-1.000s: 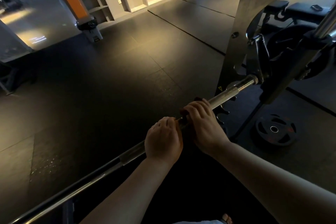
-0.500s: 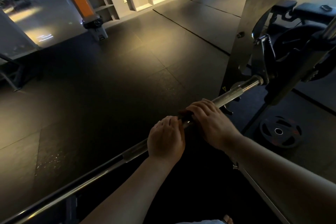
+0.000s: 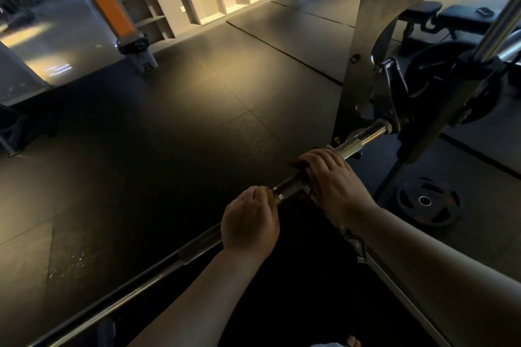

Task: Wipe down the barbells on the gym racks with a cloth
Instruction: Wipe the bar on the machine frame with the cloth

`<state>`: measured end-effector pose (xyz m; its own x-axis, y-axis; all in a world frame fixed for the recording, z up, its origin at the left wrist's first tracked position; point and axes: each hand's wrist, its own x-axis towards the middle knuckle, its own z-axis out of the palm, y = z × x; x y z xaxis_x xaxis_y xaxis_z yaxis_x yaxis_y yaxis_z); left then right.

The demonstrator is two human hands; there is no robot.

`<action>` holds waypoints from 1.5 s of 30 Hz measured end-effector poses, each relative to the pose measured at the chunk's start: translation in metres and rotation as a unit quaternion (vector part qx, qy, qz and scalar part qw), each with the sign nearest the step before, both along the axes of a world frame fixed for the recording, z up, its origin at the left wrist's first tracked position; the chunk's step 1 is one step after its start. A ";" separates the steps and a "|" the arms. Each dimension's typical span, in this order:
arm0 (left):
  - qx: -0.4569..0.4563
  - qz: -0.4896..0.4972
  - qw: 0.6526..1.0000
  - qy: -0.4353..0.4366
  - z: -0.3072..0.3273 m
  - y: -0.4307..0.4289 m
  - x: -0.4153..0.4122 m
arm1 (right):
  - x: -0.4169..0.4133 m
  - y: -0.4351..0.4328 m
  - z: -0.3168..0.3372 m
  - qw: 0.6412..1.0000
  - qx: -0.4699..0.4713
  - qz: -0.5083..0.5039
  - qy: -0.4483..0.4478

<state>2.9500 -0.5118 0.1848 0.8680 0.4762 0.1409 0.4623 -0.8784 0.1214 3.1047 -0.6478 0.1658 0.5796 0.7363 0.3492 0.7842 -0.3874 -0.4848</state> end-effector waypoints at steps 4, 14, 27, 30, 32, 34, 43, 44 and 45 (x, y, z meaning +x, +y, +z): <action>-0.016 0.003 1.000 0.008 -0.002 -0.002 0.011 | -0.017 0.013 -0.005 0.999 0.022 -0.027 0.041; -0.014 -0.004 1.000 -0.001 0.000 -0.005 0.018 | 0.022 -0.002 0.004 0.998 0.019 -0.041 0.038; -0.024 -0.014 0.999 0.017 0.004 -0.011 0.025 | 0.048 -0.010 -0.006 0.994 0.048 -0.084 0.043; -0.035 -0.012 0.999 0.019 0.005 -0.012 0.026 | 0.035 -0.003 -0.015 0.998 0.039 -0.036 0.034; -0.030 -0.010 0.999 0.019 0.005 -0.013 0.028 | 0.042 -0.012 -0.008 0.999 0.016 0.020 0.030; -0.030 -0.008 0.999 0.017 0.005 -0.014 0.030 | 0.059 -0.022 -0.004 0.999 0.000 0.047 0.008; -0.035 -0.002 0.999 0.030 0.005 -0.014 0.030 | 0.036 -0.009 -0.017 0.998 0.061 -0.014 0.022; -0.035 -0.001 0.999 0.029 0.004 -0.014 0.030 | 0.041 -0.014 -0.015 0.998 0.055 0.017 0.010; -0.034 0.000 0.999 0.026 0.004 -0.014 0.030 | 0.048 -0.019 -0.014 0.998 0.049 0.036 -0.008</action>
